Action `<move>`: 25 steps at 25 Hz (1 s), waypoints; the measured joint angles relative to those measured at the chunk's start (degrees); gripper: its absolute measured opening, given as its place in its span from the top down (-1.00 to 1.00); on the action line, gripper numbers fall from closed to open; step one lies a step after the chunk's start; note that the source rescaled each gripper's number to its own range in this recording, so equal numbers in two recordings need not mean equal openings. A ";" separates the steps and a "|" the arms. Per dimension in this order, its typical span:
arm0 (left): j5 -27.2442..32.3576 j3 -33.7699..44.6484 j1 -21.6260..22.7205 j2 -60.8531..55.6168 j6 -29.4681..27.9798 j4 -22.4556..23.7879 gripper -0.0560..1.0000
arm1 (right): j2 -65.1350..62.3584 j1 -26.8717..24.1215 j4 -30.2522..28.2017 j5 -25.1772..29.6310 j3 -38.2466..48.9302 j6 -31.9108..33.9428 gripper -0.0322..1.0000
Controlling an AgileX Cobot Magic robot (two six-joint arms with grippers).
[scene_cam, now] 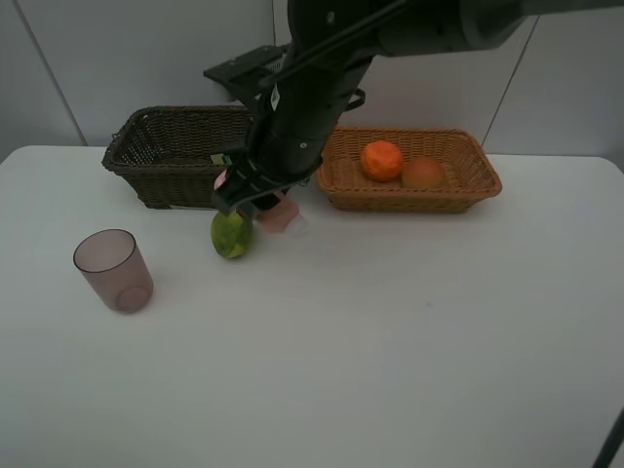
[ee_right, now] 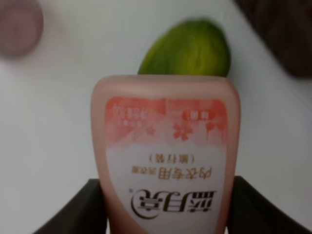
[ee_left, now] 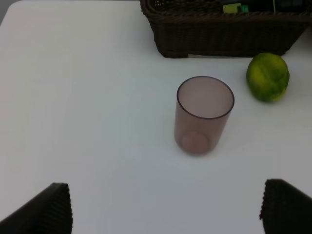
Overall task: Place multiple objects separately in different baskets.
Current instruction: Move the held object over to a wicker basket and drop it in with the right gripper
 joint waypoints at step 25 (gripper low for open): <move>0.00 0.00 0.00 0.00 0.00 0.00 -1.00 | 15.46 -6.06 9.76 -52.71 -11.22 0.25 0.47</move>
